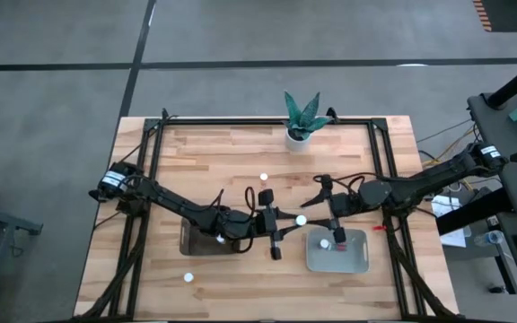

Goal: Pick and place medicine bottles into bin by pill shape (circle, oval)
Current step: Put the blue capsule bottle into the gray bin

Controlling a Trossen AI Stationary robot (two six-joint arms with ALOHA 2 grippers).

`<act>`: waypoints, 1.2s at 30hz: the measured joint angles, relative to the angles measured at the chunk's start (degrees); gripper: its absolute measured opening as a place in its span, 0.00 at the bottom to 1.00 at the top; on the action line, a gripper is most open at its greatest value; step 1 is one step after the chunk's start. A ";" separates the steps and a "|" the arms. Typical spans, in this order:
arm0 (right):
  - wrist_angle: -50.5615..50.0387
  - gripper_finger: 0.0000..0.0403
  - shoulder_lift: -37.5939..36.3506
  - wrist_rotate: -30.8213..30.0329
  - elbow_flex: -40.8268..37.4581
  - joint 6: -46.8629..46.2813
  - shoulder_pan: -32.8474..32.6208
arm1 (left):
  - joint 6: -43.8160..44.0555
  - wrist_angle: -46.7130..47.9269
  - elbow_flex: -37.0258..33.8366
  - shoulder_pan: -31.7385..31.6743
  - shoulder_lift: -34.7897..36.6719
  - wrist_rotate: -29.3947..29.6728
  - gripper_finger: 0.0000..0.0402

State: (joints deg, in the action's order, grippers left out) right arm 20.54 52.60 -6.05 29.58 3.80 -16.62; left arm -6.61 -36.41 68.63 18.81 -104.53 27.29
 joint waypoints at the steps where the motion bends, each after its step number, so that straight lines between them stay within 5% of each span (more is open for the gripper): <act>1: -2.22 0.51 -1.40 -0.04 0.00 -0.74 0.02 | -0.03 -0.05 -0.35 0.06 0.22 -0.08 0.17; 9: -7.15 0.36 -8.24 -0.19 -0.35 -2.70 -1.47 | 0.13 0.64 -2.46 0.12 1.31 -0.13 0.17; 17: 8.52 0.04 -3.80 -0.29 -0.85 3.11 -6.22 | 0.17 3.06 -2.46 0.08 1.34 -0.13 0.17; 36: 10.37 0.02 5.90 -7.48 2.71 7.64 -6.68 | 0.21 1.87 -2.56 0.43 0.38 -0.32 0.17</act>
State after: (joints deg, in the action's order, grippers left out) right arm 30.90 58.50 -13.53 32.29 11.44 -23.30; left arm -6.40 -34.55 66.07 19.25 -104.15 26.97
